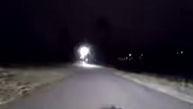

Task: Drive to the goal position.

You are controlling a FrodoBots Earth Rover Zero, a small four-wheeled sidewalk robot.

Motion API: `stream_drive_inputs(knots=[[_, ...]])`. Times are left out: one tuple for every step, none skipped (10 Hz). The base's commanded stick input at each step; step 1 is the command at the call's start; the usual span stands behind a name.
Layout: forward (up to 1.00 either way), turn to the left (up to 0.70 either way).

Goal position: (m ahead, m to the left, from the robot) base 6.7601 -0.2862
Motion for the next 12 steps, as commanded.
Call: stream_drive_inputs(knots=[[0.7,0.0],[0.7,0.0],[0.7,0.0],[0.7,0.0],[0.7,0.0],[0.7,0.0],[0.7,0.0],[0.7,0.0],[0.7,0.0],[0.7,0.0],[0.7,0.0],[0.7,0.0]])
